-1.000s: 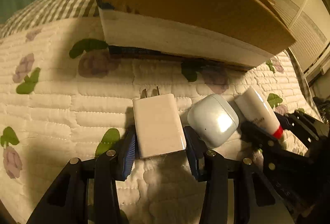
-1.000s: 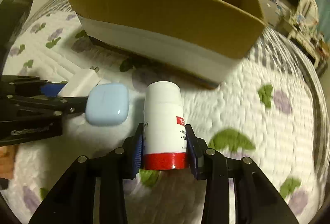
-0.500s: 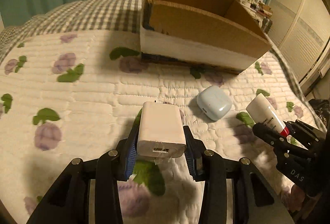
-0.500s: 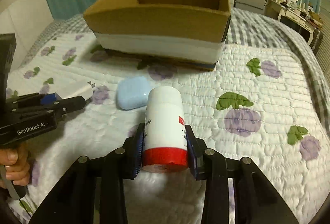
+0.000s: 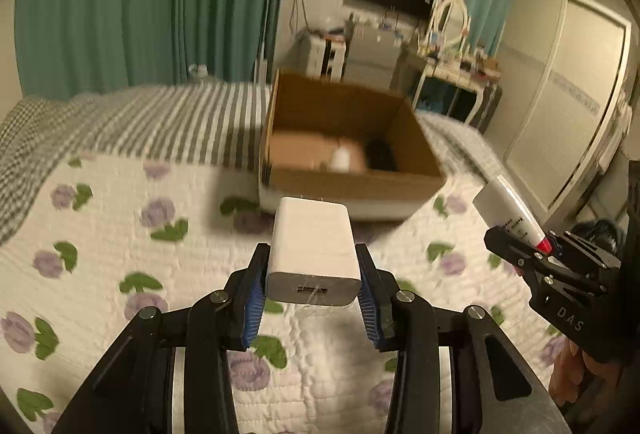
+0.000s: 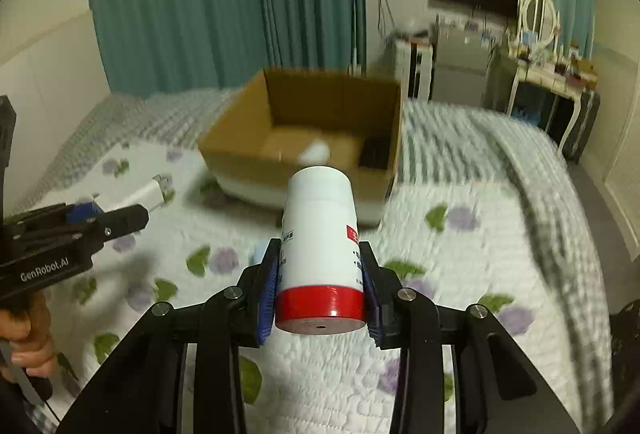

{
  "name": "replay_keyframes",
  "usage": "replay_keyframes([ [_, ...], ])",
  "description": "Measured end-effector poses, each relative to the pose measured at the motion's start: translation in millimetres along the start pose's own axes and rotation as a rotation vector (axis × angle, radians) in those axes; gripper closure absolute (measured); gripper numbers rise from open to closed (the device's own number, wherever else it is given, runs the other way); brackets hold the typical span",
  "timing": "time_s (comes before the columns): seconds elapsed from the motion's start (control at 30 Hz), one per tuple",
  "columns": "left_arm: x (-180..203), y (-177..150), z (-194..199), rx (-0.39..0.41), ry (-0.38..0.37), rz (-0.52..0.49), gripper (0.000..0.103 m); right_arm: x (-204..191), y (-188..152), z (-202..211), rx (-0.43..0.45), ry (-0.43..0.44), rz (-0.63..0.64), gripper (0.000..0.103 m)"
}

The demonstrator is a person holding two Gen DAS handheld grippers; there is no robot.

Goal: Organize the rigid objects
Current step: 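Carry the charger and bottle over the box and open both tools to drop them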

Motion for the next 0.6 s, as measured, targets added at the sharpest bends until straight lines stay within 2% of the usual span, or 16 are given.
replay_keyframes([
  [0.33,20.4,59.1,51.0,0.174,-0.040,-0.010,0.062,-2.0,62.7,64.6,0.189,-0.025,0.028,0.067],
  [0.6,36.0,109.6,52.7,0.267,-0.063,-0.037,0.062,1.1,112.9,79.4,0.283,-0.035,0.040,0.068],
])
Point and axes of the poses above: each gripper's, at about its wrist camera, not at the fingertips, and z roughly against the way its jaws point, x to its right, y to its top, the point moved 5 cm from there along -z, roughly the way its jaws point, and after that the axes turned 4 degrees about z, right-handed, at the moved point
